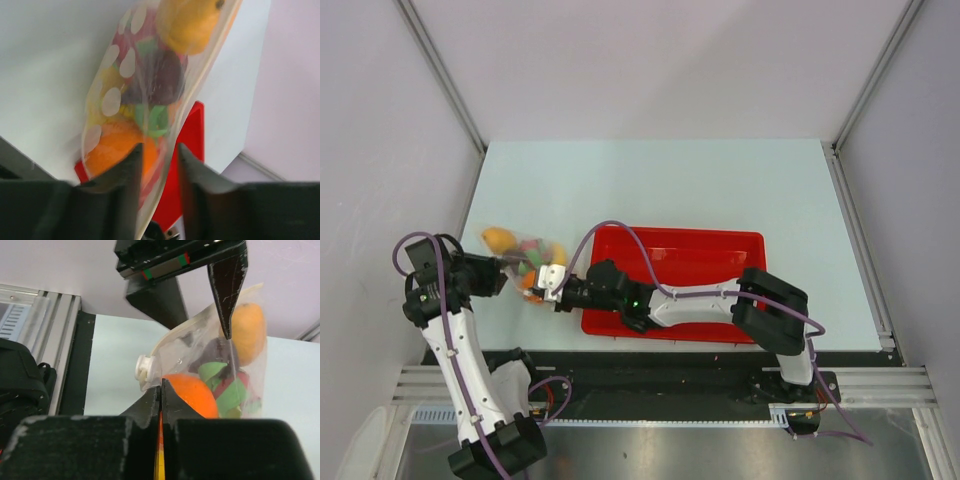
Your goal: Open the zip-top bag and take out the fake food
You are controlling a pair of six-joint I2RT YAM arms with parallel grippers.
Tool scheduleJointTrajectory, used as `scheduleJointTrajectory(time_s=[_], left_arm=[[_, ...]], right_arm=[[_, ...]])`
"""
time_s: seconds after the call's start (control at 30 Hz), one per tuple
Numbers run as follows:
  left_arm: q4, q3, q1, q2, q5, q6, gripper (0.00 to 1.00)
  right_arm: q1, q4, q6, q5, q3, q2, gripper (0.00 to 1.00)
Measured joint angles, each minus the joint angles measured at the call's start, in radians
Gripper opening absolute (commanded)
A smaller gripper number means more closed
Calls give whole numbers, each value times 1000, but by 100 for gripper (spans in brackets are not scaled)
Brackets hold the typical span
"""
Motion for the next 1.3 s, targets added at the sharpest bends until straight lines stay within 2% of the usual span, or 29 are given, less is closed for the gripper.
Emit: scheduleJointTrajectory(time_s=[0.03,0.13,0.4,0.6,0.77,0.93,1.13,1.3], left_arm=[[-14,9,0,4,4,6,57],[-65,53,0,10,9,33,59],[-212,138,0,-2,89,89,52],[-252,139,0,-11,113,96,55],[-264,130,-1,-15,140,96,47],[-268,122,-2,-22,140,97,29],[-275,89,-3,-45,140,96,30],[-275,82,-3,-51,140,95,24]], right_arm=[[0,-5,-3,5,8,3,0],[-3,-13,-6,16,21,6,0],[-13,-34,-27,27,49,37,0],[-20,-53,-39,31,55,43,0],[-21,-74,-41,31,76,46,0],[-22,-84,-49,35,87,46,0],[-24,-93,-65,36,93,46,0],[-26,-100,-66,35,96,46,0]])
